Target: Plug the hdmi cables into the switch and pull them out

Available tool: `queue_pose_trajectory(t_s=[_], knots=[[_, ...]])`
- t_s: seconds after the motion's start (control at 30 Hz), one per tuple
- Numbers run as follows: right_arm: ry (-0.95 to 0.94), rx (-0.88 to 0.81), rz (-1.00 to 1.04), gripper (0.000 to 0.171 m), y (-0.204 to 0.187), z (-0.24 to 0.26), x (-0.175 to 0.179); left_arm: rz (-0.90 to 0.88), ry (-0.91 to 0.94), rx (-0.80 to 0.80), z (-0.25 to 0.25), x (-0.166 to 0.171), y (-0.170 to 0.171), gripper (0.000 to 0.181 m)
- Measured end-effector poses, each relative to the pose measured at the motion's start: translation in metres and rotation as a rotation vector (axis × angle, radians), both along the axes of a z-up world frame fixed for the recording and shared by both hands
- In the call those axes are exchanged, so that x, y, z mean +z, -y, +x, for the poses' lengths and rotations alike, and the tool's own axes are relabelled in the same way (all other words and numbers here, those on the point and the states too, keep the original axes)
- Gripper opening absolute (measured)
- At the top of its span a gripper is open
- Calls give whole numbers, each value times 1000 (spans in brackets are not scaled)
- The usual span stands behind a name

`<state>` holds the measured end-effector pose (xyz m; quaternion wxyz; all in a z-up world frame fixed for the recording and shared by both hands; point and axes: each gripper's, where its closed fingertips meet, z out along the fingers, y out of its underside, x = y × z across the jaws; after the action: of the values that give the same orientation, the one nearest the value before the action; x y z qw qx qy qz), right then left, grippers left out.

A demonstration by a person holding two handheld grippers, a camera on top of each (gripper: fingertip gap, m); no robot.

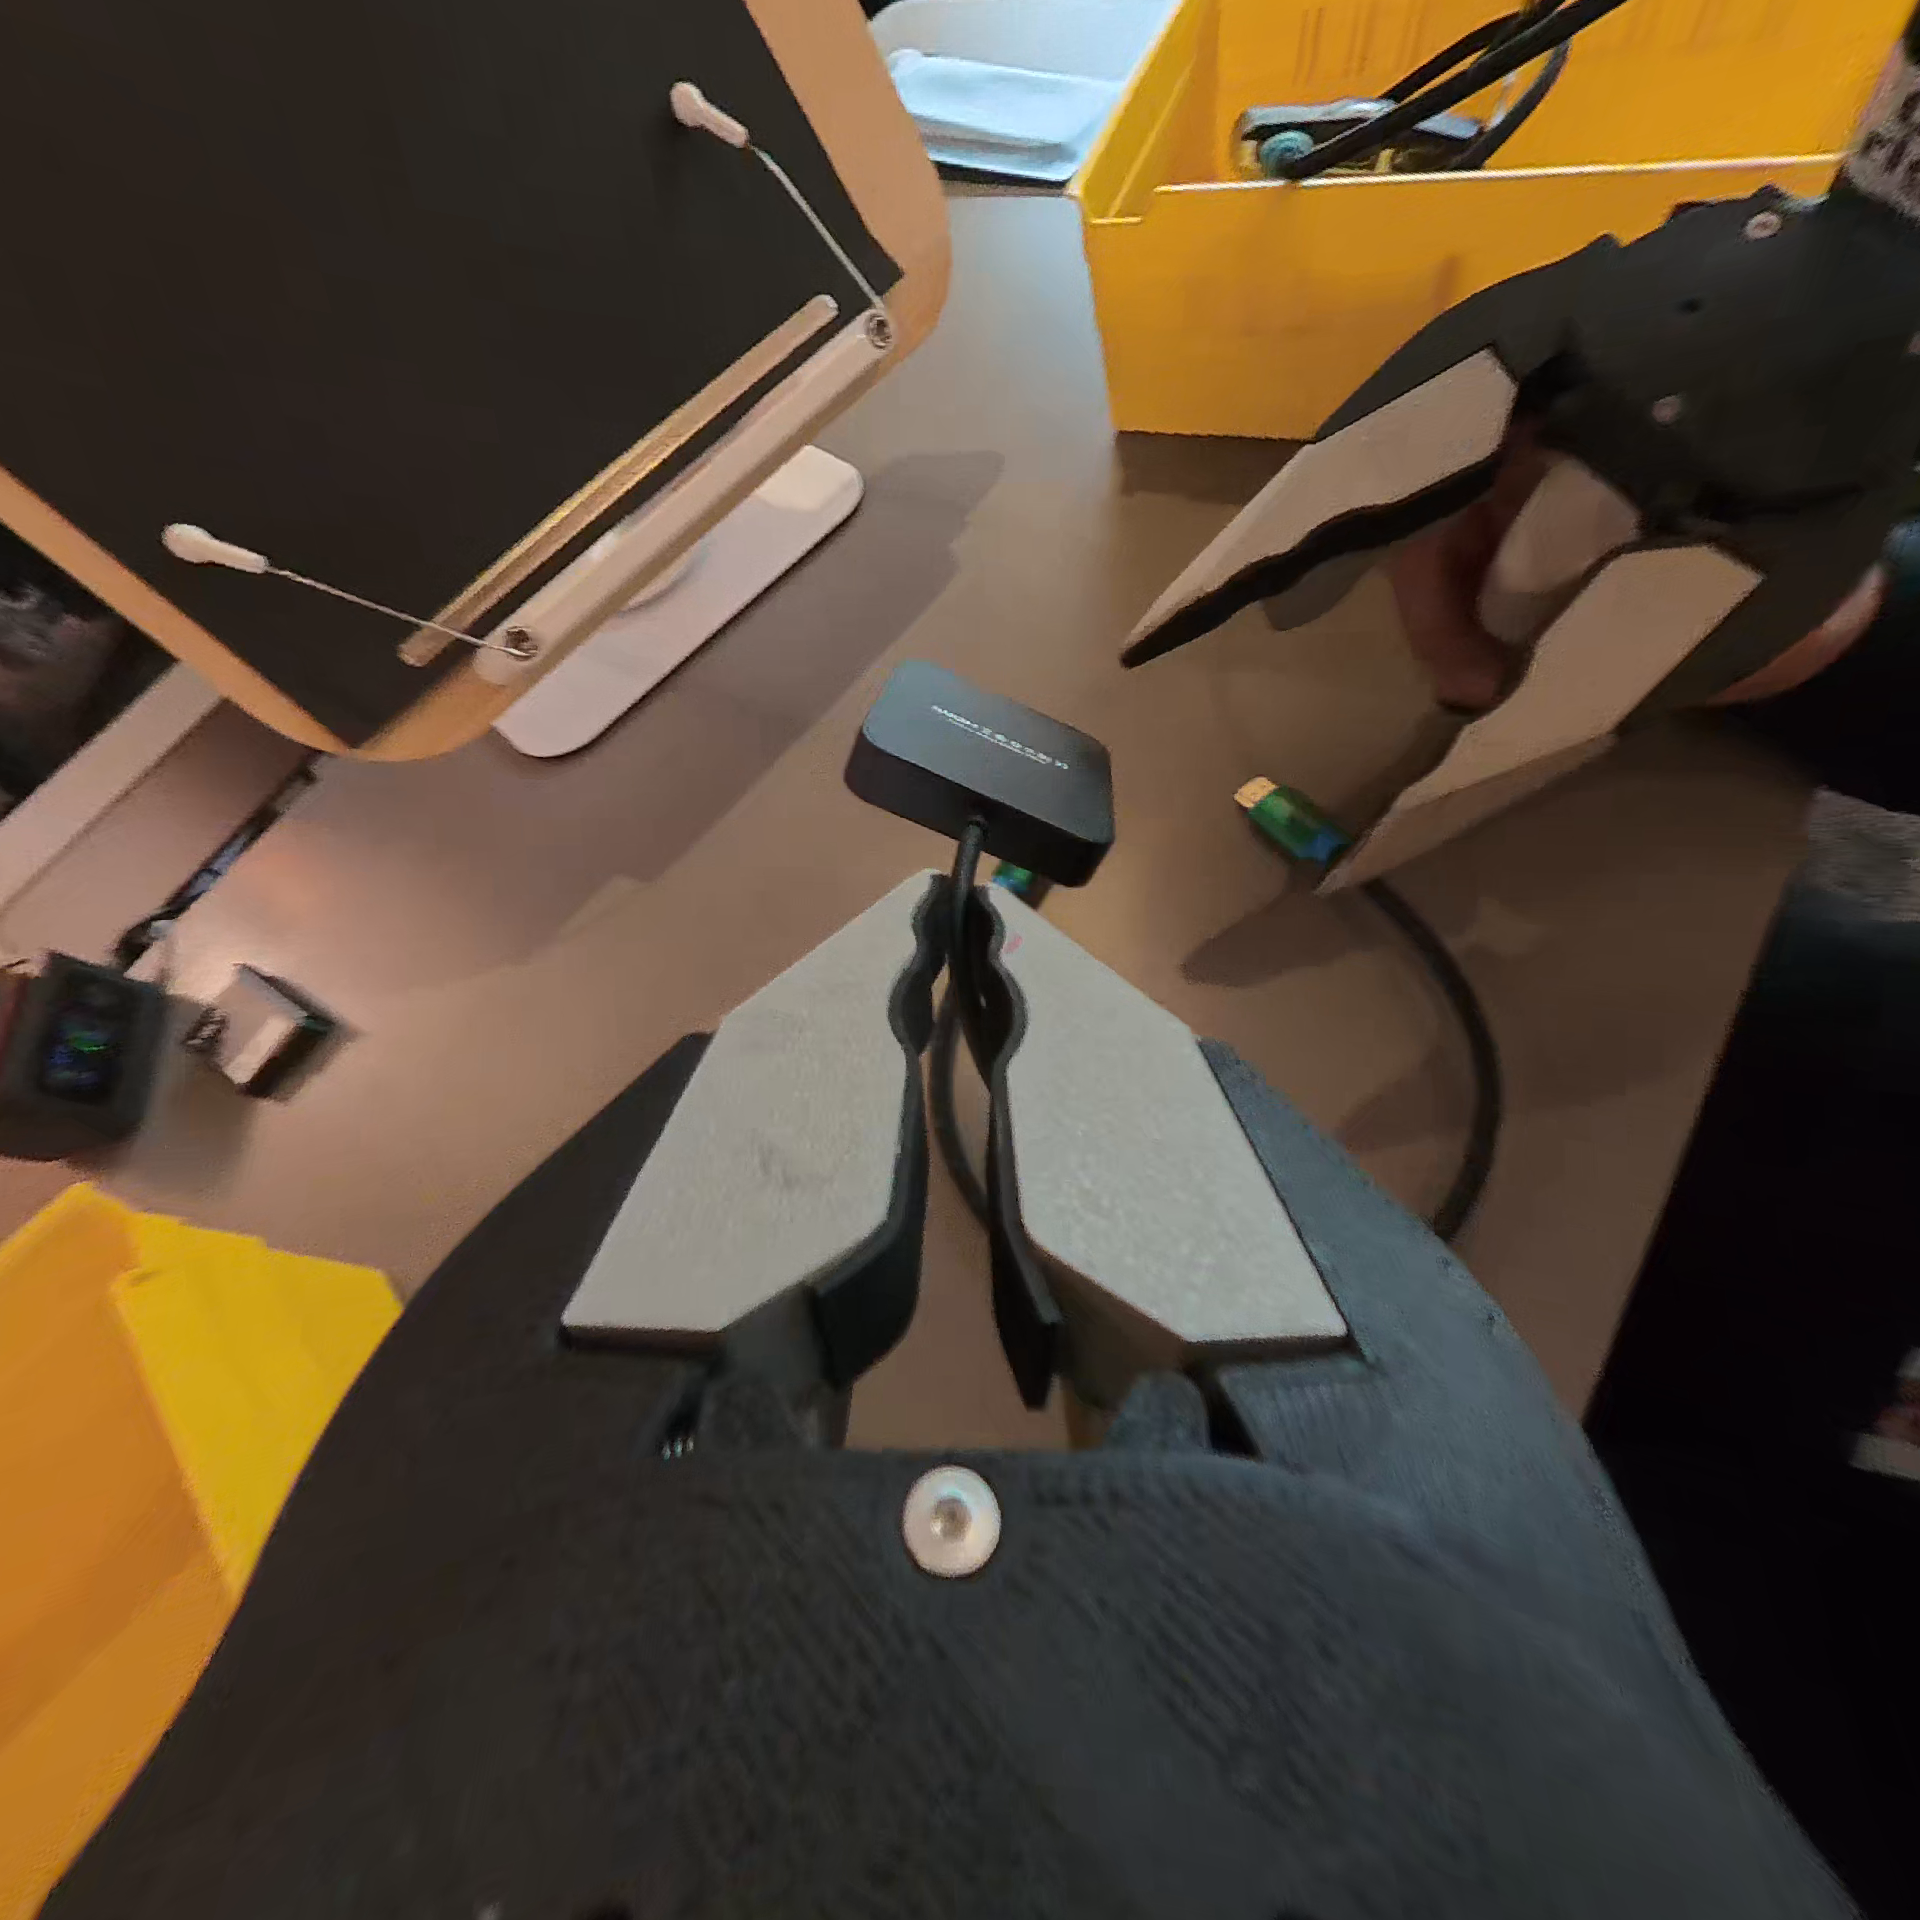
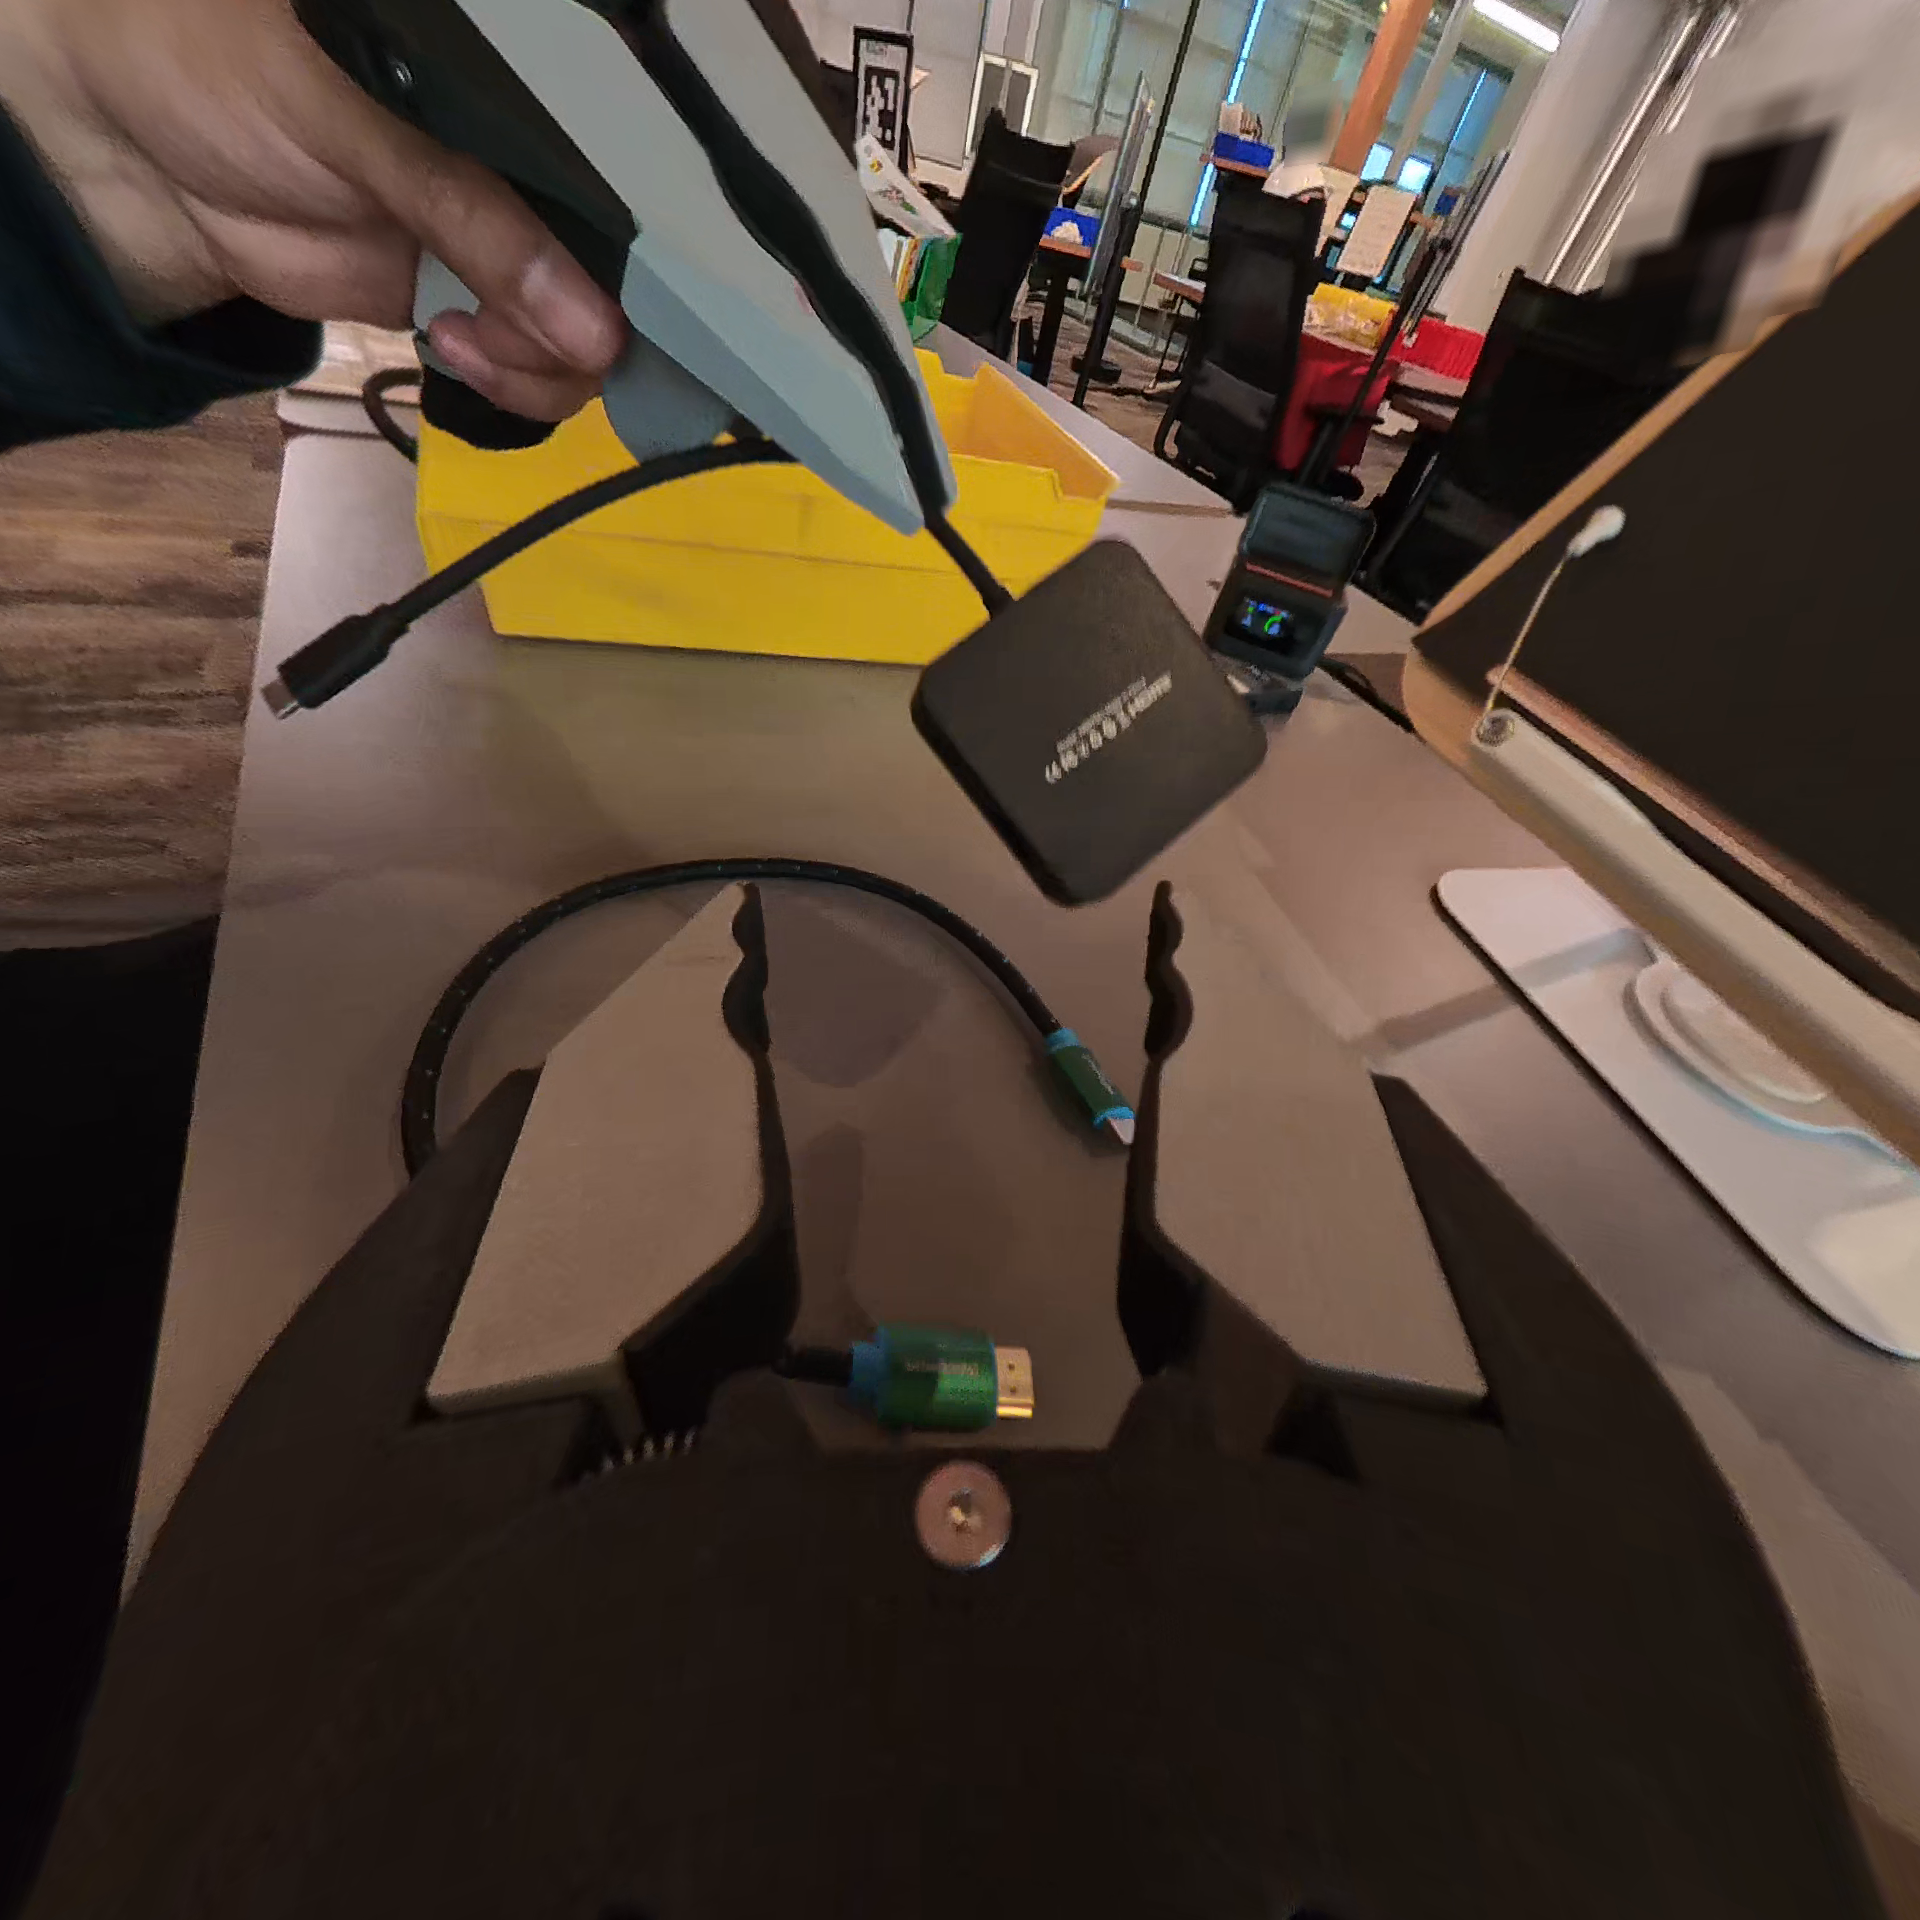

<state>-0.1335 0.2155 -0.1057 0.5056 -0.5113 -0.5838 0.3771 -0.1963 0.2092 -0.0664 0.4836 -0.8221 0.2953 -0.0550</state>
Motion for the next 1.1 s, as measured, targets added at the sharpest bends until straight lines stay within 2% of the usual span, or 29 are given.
queue_pose_trajectory(t_s=[0.03, 0.17, 0.27, 0.33, 0.47, 0.57, 0.67, 0.73, 0.87, 0.97, 1.07, 1.1], knots=[[-3, -11, 28, 71, 1, -3, 2, -10, 13, -19, 4, -1, 2, 0], [93, -175, 270, 75, -16, -12, -3, -33, 105, -66, 15, -3, 9, 1], [207, -231, 427, 75, -18, -23, -19, -58, 214, -64, 13, -5, 12, 0], [252, -301, 543, 61, -24, -27, -22, -80, 261, -67, 10, -9, 15, 0], [244, -359, 762, 13, -21, -29, -9, -92, 285, -58, 7, -18, 19, 1], [256, -287, 683, 11, -13, -31, -15, -77, 224, -75, 3, -24, 21, 1], [302, -251, 616, 10, -15, -29, -26, -42, 80, -65, -1, -31, 23, 5], [348, -198, 590, 10, -14, -27, -37, 1, -67, -44, -6, -34, 24, 28], [366, -124, 571, 10, -10, -23, -36, 84, -226, -115, 13, -32, 26, 48], [434, -89, 632, 11, -13, -17, -30, 97, -338, -156, 24, -38, 20, 47], [387, 14, 562, 11, 5, -18, -4, 150, -438, -185, 30, -41, 9, 42], [367, 46, 540, 11, 11, -19, 5, 189, -456, -177, 31, -38, 5, 29]])
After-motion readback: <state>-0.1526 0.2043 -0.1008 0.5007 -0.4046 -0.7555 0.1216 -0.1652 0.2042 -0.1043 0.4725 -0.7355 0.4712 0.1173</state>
